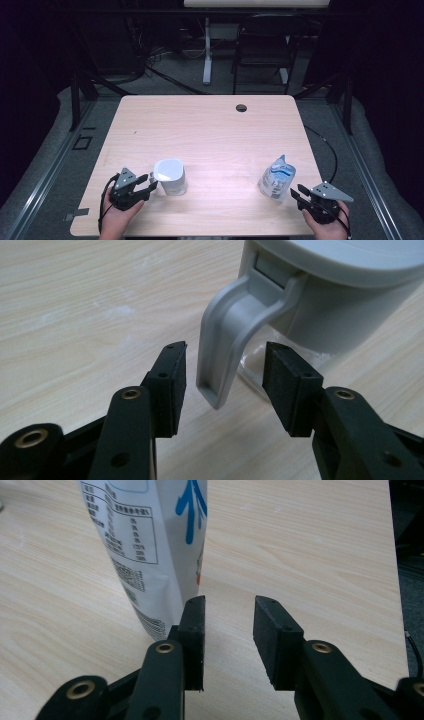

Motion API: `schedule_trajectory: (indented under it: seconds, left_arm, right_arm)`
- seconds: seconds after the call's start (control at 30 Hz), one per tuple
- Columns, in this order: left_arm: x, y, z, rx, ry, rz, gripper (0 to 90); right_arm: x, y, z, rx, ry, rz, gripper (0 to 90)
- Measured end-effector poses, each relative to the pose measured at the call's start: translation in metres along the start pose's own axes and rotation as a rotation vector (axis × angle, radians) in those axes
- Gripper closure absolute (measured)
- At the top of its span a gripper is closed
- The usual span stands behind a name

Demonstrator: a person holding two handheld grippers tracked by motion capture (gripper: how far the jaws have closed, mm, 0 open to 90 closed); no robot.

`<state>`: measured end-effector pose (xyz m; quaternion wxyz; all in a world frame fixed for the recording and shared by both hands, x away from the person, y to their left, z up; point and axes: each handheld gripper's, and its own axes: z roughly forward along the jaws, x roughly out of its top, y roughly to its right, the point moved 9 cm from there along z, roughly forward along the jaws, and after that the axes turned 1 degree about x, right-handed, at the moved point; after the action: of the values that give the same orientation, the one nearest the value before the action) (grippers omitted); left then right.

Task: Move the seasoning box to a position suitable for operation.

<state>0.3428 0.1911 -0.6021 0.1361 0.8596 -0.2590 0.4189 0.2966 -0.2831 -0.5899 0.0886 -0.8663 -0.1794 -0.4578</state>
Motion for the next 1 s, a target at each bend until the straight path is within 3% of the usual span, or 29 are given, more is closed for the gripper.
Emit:
schedule_trajectory:
  seconds: [0.17, 0.4, 0.7, 1.0]
  left_arm:
    - [0.009, -0.001, 0.008, 0.007, 0.017, -0.010, 56.1]
    - [0.008, 0.001, 0.013, 0.015, 0.020, -0.004, 65.0]
    - [0.006, 0.003, 0.010, 0.030, 0.010, 0.040, 68.5]
    - [0.005, 0.007, 0.008, 0.036, -0.001, 0.045, 69.0]
  right_arm:
    - [-0.004, 0.000, 0.000, 0.002, 0.004, -0.001, 62.7]
    - [-0.005, 0.000, 0.000, -0.002, 0.002, -0.005, 61.1]
    - [-0.005, -0.003, -0.002, 0.009, 0.008, -0.009, 58.9]
    - [-0.005, -0.003, -0.003, 0.027, 0.008, 0.004, 63.3]
